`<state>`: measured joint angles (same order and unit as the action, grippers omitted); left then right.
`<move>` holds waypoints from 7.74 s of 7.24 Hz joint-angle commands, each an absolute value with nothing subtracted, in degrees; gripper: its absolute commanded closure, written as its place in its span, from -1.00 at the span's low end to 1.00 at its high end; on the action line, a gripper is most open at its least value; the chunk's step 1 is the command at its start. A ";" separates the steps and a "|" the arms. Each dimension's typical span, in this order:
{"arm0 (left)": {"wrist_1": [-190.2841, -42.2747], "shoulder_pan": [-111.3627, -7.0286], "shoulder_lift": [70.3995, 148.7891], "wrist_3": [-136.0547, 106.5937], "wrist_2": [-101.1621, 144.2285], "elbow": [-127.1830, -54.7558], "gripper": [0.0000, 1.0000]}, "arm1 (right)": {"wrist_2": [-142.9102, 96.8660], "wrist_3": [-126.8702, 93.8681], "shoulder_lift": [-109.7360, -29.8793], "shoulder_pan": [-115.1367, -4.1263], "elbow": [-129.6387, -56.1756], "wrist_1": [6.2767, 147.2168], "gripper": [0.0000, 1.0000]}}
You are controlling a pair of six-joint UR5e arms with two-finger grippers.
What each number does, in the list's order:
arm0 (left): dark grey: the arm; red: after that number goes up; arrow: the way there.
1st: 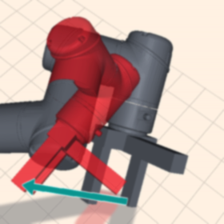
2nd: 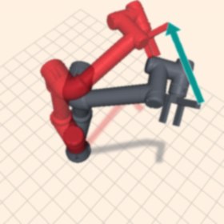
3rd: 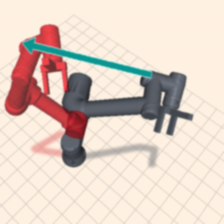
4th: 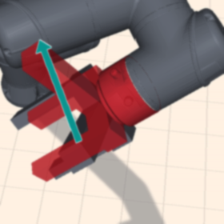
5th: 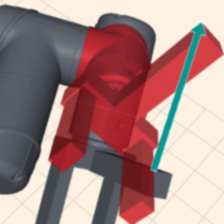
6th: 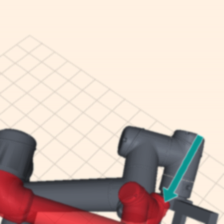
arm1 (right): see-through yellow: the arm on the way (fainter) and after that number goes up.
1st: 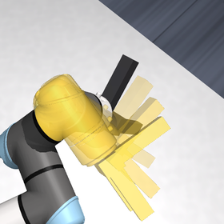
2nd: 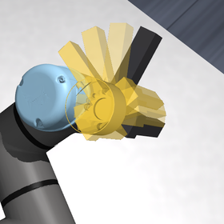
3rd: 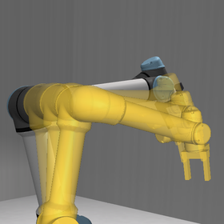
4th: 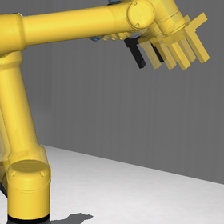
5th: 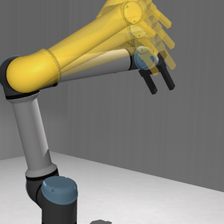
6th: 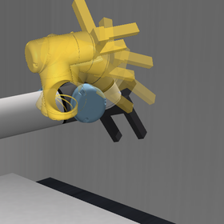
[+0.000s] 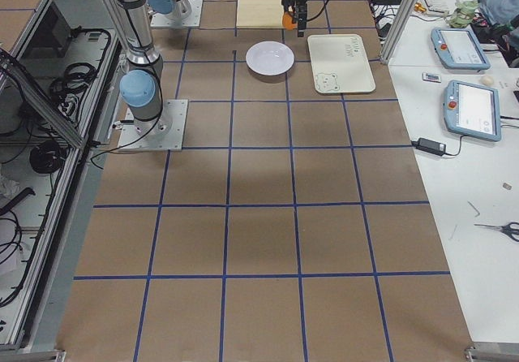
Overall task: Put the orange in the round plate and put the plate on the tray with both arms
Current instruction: 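Carry the orange with the left gripper and release it onto the white plate, then raise the left gripper away from the plate while the right arm reaches toward the plate, then grasp the rim of the white plate with the right gripper, then carry the plate with the orange onto the bear tray with the right gripper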
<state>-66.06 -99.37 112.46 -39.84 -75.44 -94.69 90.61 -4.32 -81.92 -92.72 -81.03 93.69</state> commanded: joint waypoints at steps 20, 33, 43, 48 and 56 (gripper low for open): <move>-77.00 -86.13 106.35 -5.71 -103.43 -87.18 -1.00 | 75.19 -6.22 -71.55 -93.34 -119.26 139.75 -1.00; -80.24 -83.94 103.09 -5.71 -94.31 -87.36 -1.00 | 74.18 -17.22 -68.73 -98.09 -119.44 143.09 -0.39; -82.09 -83.85 102.83 -5.63 -94.39 -87.36 -1.00 | 71.63 -18.54 -69.52 -97.12 -108.67 136.53 1.00; -82.00 -83.94 102.66 -5.62 -94.57 -88.67 -1.00 | 69.96 -18.46 -58.85 -96.95 -87.24 134.72 1.00; -81.48 -84.02 102.48 -5.62 -94.48 -89.12 -1.00 | 65.74 -18.54 -46.59 -93.96 -79.28 139.04 0.95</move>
